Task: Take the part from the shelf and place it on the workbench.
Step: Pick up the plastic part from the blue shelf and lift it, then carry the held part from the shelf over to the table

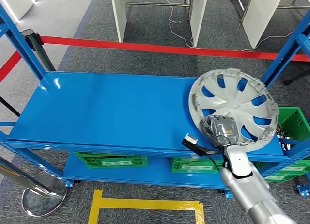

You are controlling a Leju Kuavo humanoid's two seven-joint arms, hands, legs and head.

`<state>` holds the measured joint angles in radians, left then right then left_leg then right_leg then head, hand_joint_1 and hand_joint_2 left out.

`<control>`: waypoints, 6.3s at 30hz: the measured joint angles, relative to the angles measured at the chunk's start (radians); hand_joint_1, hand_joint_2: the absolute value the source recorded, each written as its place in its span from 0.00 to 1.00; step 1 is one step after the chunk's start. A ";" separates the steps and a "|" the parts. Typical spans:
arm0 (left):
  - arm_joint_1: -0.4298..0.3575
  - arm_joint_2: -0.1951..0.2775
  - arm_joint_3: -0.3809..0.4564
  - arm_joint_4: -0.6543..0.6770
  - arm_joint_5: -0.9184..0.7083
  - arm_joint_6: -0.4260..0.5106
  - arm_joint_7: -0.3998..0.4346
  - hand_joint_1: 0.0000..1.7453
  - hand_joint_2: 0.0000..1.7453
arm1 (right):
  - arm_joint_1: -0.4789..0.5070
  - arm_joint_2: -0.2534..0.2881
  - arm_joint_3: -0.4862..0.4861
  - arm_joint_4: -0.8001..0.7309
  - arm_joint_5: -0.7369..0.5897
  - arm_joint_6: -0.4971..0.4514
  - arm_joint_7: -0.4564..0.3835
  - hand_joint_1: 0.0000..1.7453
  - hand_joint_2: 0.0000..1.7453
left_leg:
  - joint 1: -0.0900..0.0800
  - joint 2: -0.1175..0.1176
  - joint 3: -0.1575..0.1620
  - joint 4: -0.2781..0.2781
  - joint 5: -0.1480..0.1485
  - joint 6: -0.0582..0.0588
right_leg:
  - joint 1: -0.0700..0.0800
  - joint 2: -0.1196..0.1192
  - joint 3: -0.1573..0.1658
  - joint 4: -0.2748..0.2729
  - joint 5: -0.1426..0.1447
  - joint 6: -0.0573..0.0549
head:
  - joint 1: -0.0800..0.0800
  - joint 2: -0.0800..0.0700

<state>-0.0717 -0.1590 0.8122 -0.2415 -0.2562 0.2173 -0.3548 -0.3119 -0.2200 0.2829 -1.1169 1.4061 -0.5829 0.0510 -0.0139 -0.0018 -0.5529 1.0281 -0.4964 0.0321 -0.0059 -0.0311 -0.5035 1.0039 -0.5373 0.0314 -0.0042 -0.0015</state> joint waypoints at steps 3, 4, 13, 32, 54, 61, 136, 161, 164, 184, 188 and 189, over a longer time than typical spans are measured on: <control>0.001 -0.002 0.002 0.000 0.004 -0.001 -0.006 0.00 1.00 | -0.009 -0.033 0.009 -0.034 0.009 -0.005 -0.013 1.00 1.00 | 0.000 0.000 0.000 0.000 0.000 0.000 | 0.000 0.000 0.000 0.000 0.000 0.000 | 0.000 0.000; 0.001 -0.002 0.002 0.000 0.004 -0.001 -0.006 0.00 1.00 | -0.011 -0.041 0.011 -0.043 0.010 -0.005 -0.015 1.00 1.00 | 0.000 0.000 0.000 0.000 0.000 0.000 | 0.000 0.000 -0.001 0.000 0.000 0.000 | 0.000 0.000; 0.003 -0.006 0.009 0.000 0.006 -0.004 -0.008 0.00 1.00 | -0.013 -0.092 0.045 -0.123 0.009 -0.004 -0.046 1.00 1.00 | 0.000 0.000 0.000 0.000 0.000 0.000 | 0.000 0.000 -0.001 0.000 0.000 0.000 | 0.000 0.000; 0.010 -0.018 0.018 0.000 -0.011 -0.060 -0.061 0.00 1.00 | 0.035 -0.182 0.124 -0.314 -0.007 -0.001 -0.083 1.00 1.00 | 0.000 0.000 -0.001 0.000 0.000 0.000 | 0.000 0.000 -0.002 0.000 0.000 0.001 | 0.000 0.000; 0.006 -0.020 0.018 0.002 -0.034 -0.044 -0.023 0.00 1.00 | 0.039 -0.195 0.179 -0.400 -0.132 -0.014 -0.158 1.00 1.00 | 0.004 0.000 0.001 -0.030 0.026 0.032 | -0.007 0.019 -0.052 0.085 -0.058 0.023 | 0.003 0.000; 0.004 -0.020 0.018 0.002 -0.041 -0.031 -0.026 0.00 1.00 | 0.054 -0.202 0.183 -0.397 -0.161 -0.002 -0.163 1.00 1.00 | 0.014 -0.008 -0.009 -0.010 0.019 0.017 | -0.025 0.029 -0.081 0.123 0.007 0.053 | 0.006 0.000; -0.017 -0.023 0.022 0.005 -0.066 -0.042 -0.025 0.00 1.00 | 0.125 -0.268 0.125 -0.381 -0.356 0.105 -0.254 1.00 1.00 | 0.012 -0.002 -0.117 0.259 -0.030 -0.042 | -0.017 0.019 -0.091 0.000 0.066 -0.018 | 0.009 0.000; -0.014 -0.029 0.022 0.005 -0.085 -0.048 -0.020 0.00 1.00 | 0.159 -0.300 0.149 -0.392 -0.277 0.129 -0.203 1.00 1.00 | 0.000 -0.043 -0.082 0.086 -0.031 -0.031 | -0.023 0.043 -0.044 0.002 0.032 -0.015 | 0.003 0.000; -0.014 -0.029 0.022 0.005 -0.080 -0.053 -0.020 0.00 1.00 | 0.157 -0.299 0.155 -0.394 -0.266 0.141 -0.205 1.00 1.00 | 0.012 -0.012 -0.158 0.264 -0.104 -0.048 | -0.022 0.003 -0.047 0.002 0.032 -0.017 | 0.000 0.000; -0.017 -0.027 0.024 0.005 -0.080 -0.057 -0.023 0.00 1.00 | 0.104 -0.285 0.204 -0.376 -0.257 0.155 -0.210 1.00 1.00 | 0.002 -0.084 -0.048 -0.009 0.046 0.004 | -0.028 0.081 -0.091 0.089 0.010 0.016 | 0.010 0.000; -0.017 -0.028 0.024 0.005 -0.082 -0.057 -0.023 0.00 1.00 | 0.105 -0.283 0.210 -0.372 -0.253 0.153 -0.207 1.00 1.00 | 0.006 -0.127 -0.077 0.005 0.054 -0.019 | -0.032 0.099 -0.066 0.035 0.017 0.010 | 0.009 0.000; -0.014 -0.029 0.024 0.005 -0.083 -0.057 -0.023 0.00 1.00 | 0.105 -0.282 0.211 -0.372 -0.252 0.153 -0.206 1.00 1.00 | 0.005 -0.123 -0.081 0.010 0.051 -0.025 | -0.033 0.087 -0.065 0.033 0.019 0.005 | 0.009 0.000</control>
<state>-0.0859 -0.1877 0.8362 -0.2361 -0.3390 0.1601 -0.3780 -0.2067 -0.5023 0.4942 -1.4888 1.1542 -0.4298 -0.1552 -0.0092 -0.1249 -0.6337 1.0383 -0.4458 0.0075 -0.0385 0.0558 -0.5680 1.0367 -0.5184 0.0359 0.0047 -0.0015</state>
